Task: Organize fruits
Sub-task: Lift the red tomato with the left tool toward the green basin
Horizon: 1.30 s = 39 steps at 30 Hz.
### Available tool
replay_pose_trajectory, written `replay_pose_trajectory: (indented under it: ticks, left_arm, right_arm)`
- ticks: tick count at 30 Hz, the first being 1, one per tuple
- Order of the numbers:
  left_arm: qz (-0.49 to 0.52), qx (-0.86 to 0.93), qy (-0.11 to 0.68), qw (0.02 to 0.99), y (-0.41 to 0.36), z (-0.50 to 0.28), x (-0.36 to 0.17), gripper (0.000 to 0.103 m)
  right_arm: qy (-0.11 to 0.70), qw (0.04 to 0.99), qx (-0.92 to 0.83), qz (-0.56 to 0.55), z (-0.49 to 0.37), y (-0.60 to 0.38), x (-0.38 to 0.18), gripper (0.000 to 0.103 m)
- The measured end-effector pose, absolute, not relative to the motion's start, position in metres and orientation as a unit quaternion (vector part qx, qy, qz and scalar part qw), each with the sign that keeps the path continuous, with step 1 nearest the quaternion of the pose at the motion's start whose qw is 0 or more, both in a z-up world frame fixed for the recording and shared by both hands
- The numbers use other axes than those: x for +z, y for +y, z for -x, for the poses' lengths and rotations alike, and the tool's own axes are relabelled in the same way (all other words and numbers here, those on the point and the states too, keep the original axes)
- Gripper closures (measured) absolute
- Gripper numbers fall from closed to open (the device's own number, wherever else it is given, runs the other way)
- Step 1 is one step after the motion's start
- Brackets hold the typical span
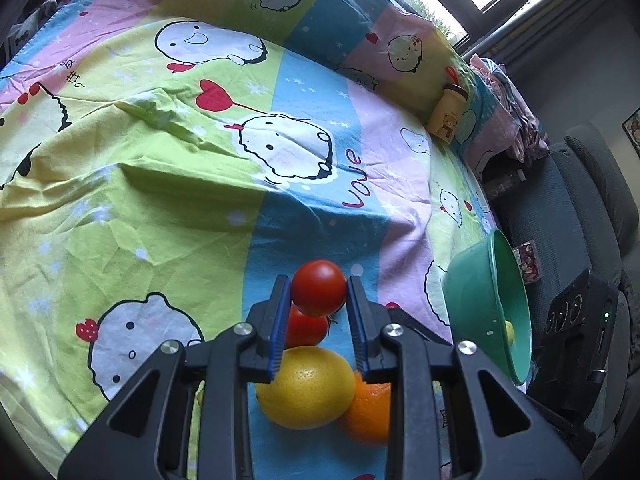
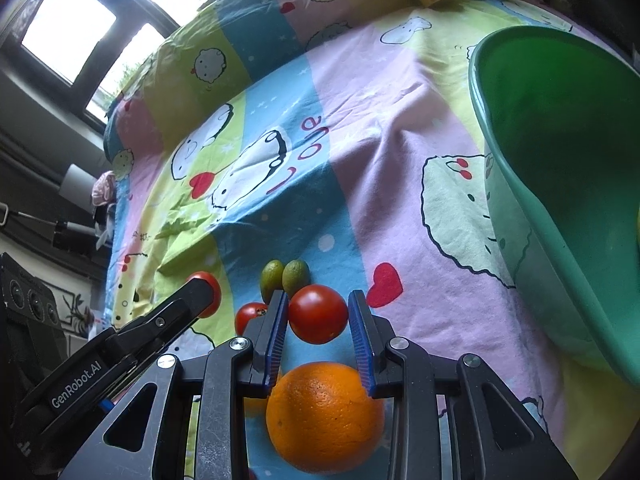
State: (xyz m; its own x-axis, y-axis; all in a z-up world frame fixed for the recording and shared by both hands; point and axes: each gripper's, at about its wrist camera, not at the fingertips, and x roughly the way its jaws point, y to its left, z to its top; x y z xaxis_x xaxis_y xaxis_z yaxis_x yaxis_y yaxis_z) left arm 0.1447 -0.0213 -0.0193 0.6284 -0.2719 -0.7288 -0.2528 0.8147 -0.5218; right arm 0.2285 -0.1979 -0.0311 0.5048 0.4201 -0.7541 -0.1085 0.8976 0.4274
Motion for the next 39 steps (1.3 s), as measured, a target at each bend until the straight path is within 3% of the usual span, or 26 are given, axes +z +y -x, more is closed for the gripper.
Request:
replay_pose_trajectory:
  ticks: [17, 39]
  left_arm:
    - [0.304, -0.004, 0.44, 0.845, -0.022, -0.145, -0.024, 0.075]
    - [0.306, -0.006, 0.431, 0.849, -0.022, -0.141, -0.018, 0.075]
  right_arm:
    - [0.511, 0.84, 0.131, -0.126, -0.239, -0.186, -0.046, 0.07]
    - [0.481, 0.864, 0.115, -0.096, -0.233, -0.18, -0.037, 0.07]
